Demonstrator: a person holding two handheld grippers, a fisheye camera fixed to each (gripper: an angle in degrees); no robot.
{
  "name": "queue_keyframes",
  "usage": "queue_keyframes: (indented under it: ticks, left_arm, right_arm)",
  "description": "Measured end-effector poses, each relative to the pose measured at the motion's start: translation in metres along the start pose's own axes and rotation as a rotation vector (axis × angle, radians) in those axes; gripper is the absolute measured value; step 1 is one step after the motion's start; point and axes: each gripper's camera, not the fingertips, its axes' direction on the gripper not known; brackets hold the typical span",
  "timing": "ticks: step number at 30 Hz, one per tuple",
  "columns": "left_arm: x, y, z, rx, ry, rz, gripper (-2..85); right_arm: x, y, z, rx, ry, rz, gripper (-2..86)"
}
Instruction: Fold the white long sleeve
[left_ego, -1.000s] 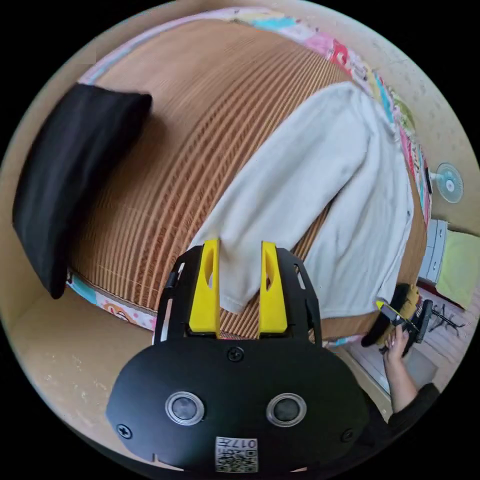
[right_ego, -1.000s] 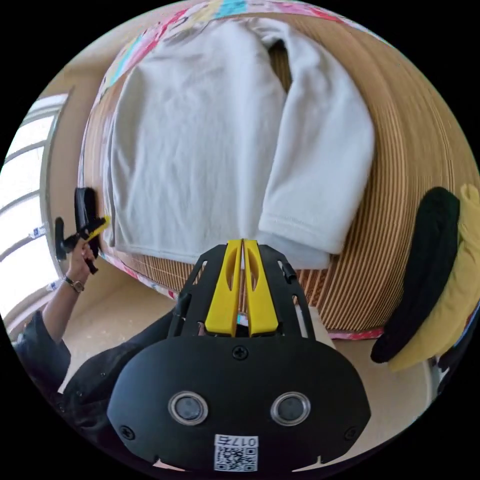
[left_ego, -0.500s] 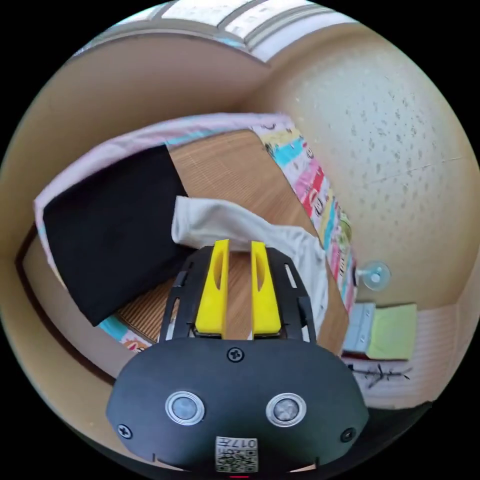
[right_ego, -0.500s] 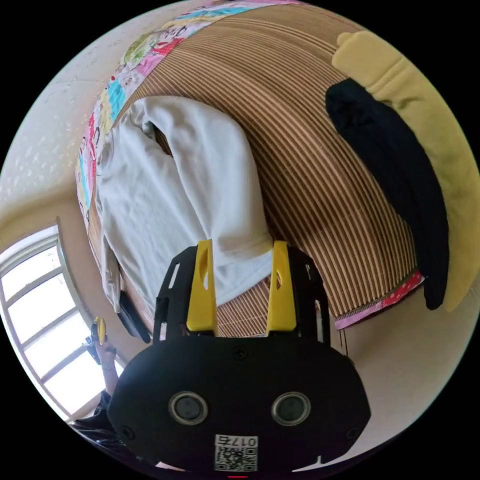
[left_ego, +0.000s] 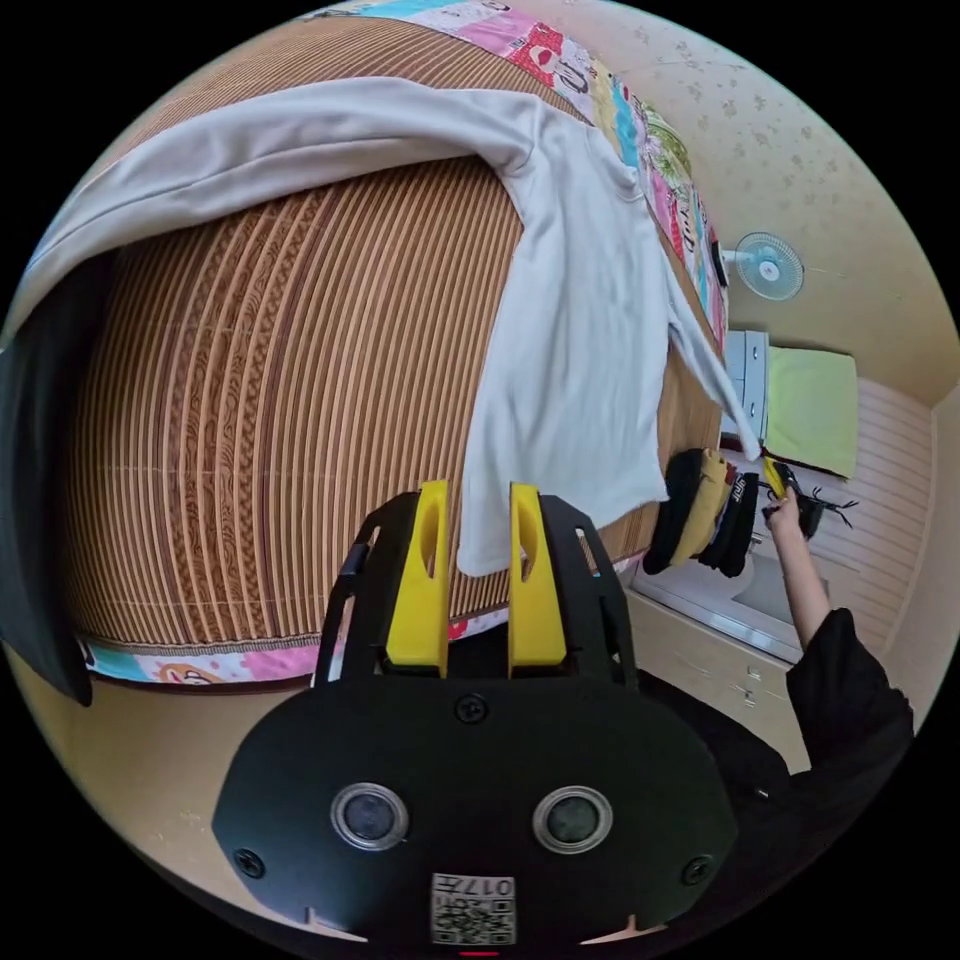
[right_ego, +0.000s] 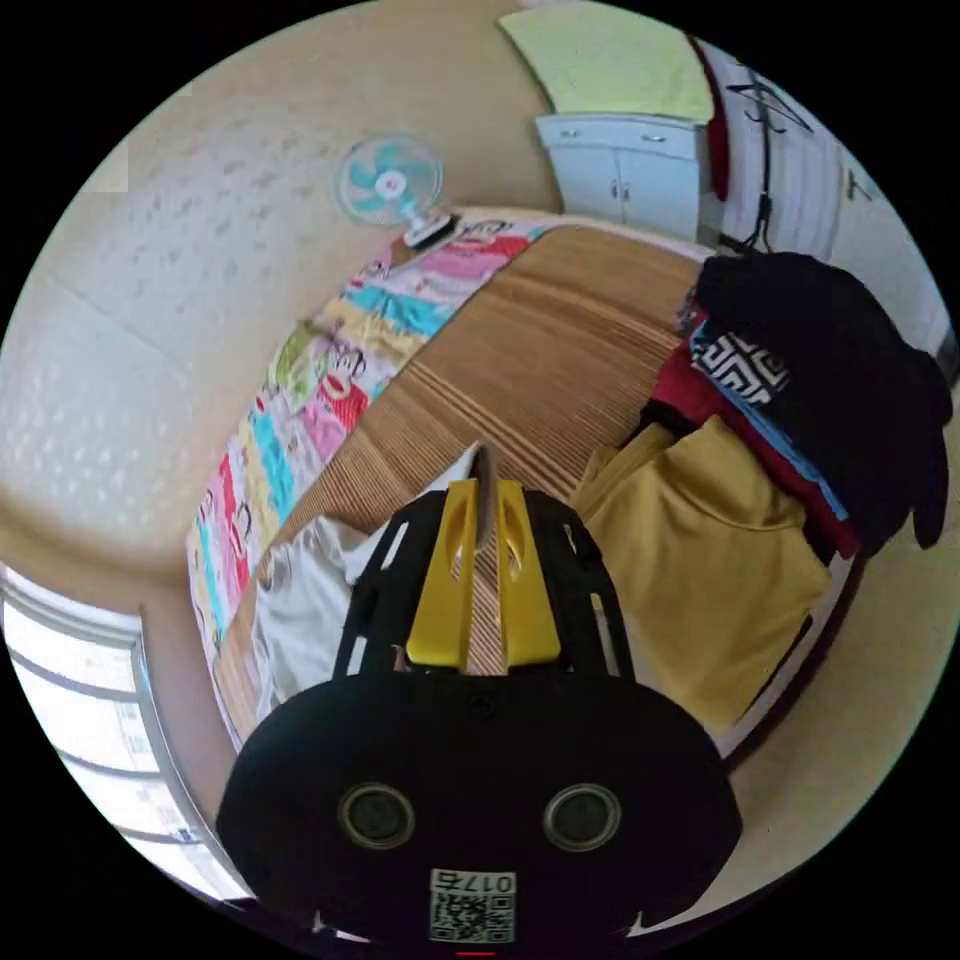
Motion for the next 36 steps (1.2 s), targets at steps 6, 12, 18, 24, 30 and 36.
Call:
queue_keyframes:
  ticks: [6,12,18,24,30,36]
  left_arm:
    - [0.003,-0.001,0.02,-0.116,-0.067,-0.01,9.4]
    - [0.021,0.006,0.032,-0.244,-0.222,0.079,4.6]
    - [0.012,0.062,0.039,-0.34,-0.288,0.104,3.7]
    - [-0.029,0.105,0.039,-0.465,-0.208,-0.033,5.1]
    - [-0.087,0.088,-0.048,-0.162,-0.074,-0.145,6.9]
    - [-0.175,0.111,-0.194,0.604,0.287,-0.551,9.8]
  right_arm:
    - [-0.061,0.092,0.12,-0.612,-0.196,-0.336,1.2]
    - [-0.118,0.317,0.222,-1.038,0.39,-0.745,0.5]
    - [-0.13,0.428,0.158,-0.775,0.705,-1.074,0.4]
    - [-0.117,0.43,0.123,-0.964,0.69,-0.939,0.3]
    - [-0.104,0.334,0.09,-1.11,0.496,-0.581,0.3]
    - [-0.024,0.245,0.026,-1.084,-0.107,0.094,0.3]
